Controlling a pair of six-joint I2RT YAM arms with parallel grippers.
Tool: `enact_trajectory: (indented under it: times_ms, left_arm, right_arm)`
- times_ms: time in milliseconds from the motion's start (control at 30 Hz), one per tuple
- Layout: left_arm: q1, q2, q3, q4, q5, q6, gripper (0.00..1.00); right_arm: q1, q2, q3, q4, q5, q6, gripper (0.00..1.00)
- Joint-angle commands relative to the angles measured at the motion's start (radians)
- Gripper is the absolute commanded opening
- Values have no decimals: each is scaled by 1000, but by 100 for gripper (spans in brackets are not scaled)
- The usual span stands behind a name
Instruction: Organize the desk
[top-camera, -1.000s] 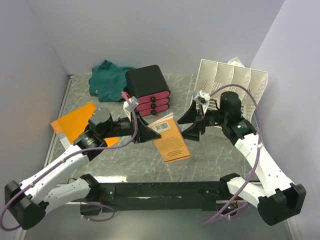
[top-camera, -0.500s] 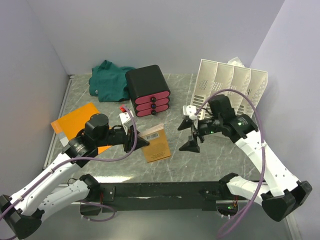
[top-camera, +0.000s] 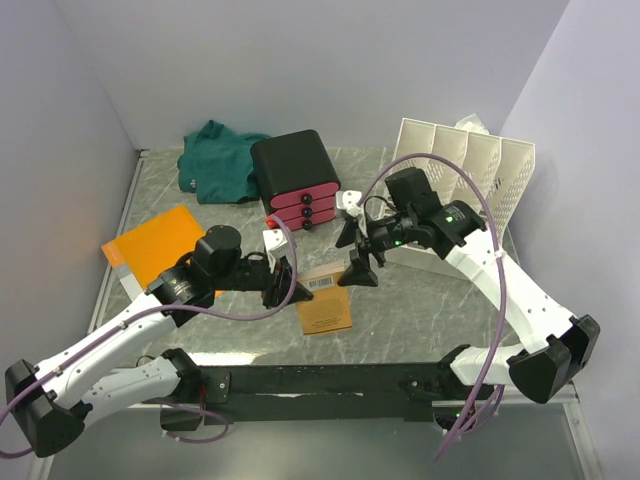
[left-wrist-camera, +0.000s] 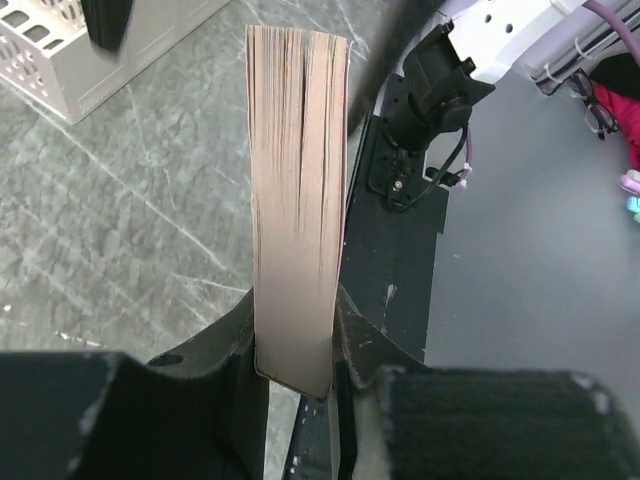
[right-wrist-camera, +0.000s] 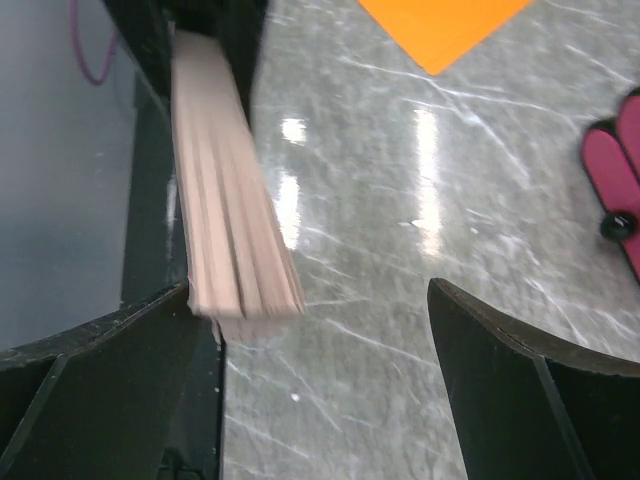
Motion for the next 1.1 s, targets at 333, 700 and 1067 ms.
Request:
enact_trajectory:
  times_ms: [333, 700, 1067]
  left_arm:
    - [-45, 63, 120, 62, 19, 67, 1]
    - [-45, -22, 89, 45, -413, 53, 99]
    - [-42, -380, -145, 11, -880, 46, 100]
  right_arm:
    - [77, 69, 28, -114, -80, -87, 62]
    - [-90, -92, -17, -104, 41, -49, 0]
    - [-712, -434, -196, 365, 547, 422, 0]
